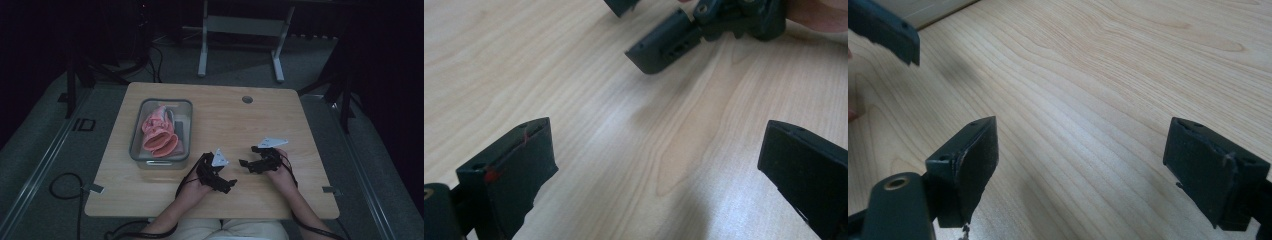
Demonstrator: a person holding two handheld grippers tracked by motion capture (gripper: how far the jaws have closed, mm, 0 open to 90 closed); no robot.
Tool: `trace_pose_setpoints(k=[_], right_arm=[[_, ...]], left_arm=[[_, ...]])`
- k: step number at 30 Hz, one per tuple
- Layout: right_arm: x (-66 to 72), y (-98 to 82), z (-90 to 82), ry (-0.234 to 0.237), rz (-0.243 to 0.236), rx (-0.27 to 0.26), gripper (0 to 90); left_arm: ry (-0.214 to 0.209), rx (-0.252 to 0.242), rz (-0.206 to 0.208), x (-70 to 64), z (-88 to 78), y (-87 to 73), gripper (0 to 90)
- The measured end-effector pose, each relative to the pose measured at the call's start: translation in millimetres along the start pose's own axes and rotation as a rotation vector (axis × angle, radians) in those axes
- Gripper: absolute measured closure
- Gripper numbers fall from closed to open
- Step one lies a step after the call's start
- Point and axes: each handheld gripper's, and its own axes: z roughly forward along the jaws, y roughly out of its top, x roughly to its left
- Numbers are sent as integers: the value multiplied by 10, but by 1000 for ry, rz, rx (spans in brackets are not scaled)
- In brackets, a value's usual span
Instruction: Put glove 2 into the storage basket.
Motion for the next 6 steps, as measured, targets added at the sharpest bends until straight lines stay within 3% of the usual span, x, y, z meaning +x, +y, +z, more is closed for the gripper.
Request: trace_pose_setpoints(k=[6], right_arm=[[8,-1,10,-7,-10,6,143]], left_arm=[[-3,-6,2,-17,5,-5,11]])
